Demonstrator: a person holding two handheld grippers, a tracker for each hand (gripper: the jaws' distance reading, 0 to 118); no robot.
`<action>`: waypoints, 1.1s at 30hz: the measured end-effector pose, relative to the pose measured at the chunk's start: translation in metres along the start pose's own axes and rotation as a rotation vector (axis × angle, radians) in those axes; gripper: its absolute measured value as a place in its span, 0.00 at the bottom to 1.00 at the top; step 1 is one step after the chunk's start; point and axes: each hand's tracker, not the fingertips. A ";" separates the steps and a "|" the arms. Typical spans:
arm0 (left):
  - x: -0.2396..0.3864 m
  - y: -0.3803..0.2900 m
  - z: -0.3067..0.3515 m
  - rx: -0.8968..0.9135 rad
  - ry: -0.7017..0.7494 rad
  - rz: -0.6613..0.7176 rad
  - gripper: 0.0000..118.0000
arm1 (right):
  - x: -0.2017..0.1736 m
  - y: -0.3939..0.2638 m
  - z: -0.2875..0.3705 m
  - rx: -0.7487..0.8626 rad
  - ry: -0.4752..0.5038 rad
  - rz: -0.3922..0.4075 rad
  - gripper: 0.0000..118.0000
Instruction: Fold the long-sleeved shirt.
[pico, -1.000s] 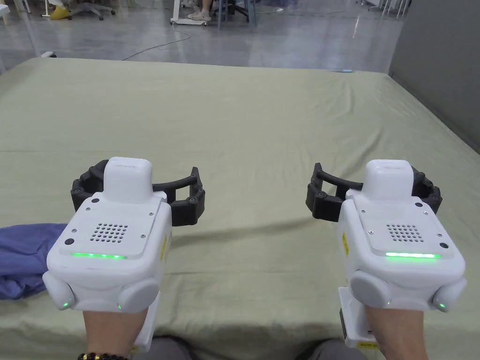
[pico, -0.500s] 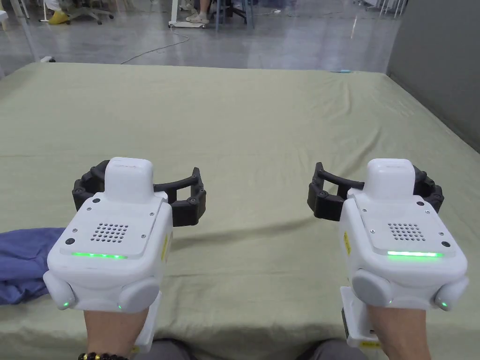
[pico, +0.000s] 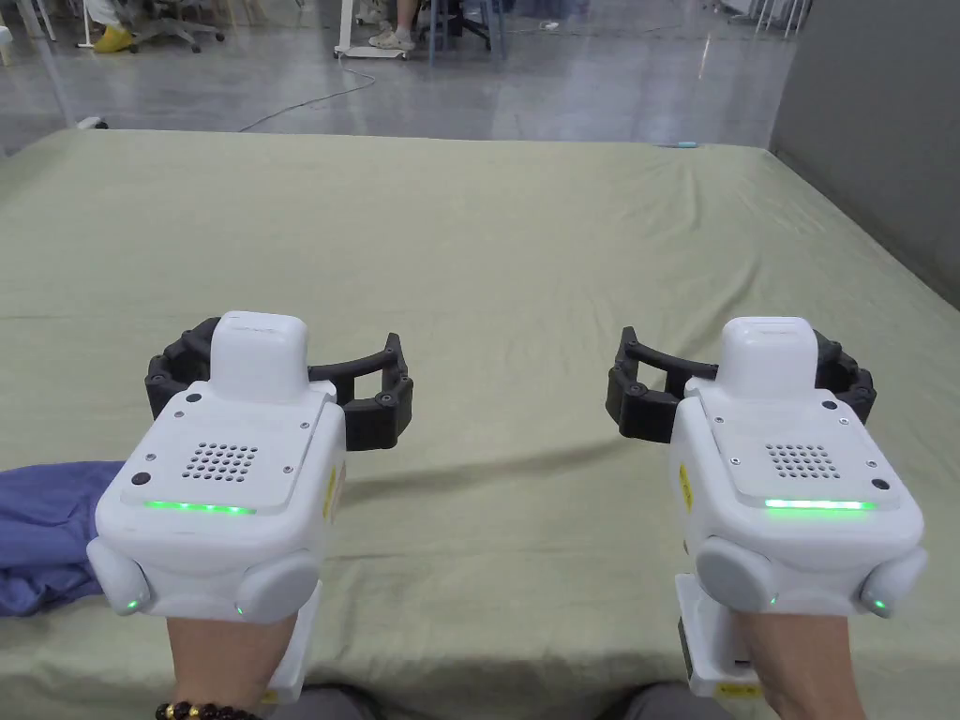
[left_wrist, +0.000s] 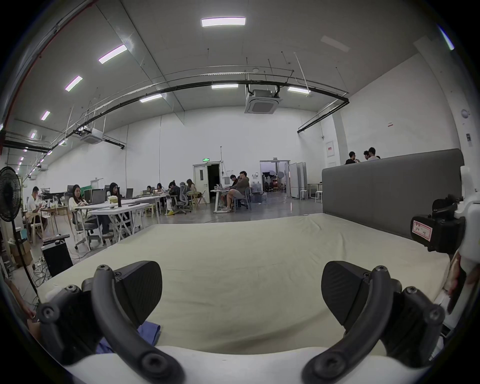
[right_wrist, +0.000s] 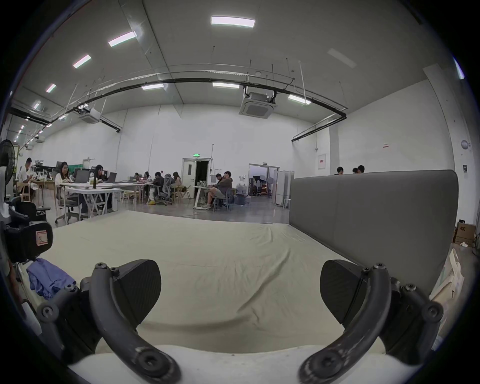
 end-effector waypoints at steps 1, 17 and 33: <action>0.000 0.000 -0.001 0.000 0.001 0.000 1.00 | -0.003 0.002 -0.001 -0.012 -0.050 -0.004 1.00; -0.005 -0.003 0.002 -0.003 0.019 0.019 1.00 | 0.000 0.014 0.005 -0.153 -0.002 -0.052 1.00; -0.004 -0.006 0.000 -0.023 0.010 0.019 1.00 | 0.001 0.011 0.006 -0.187 -0.037 -0.075 1.00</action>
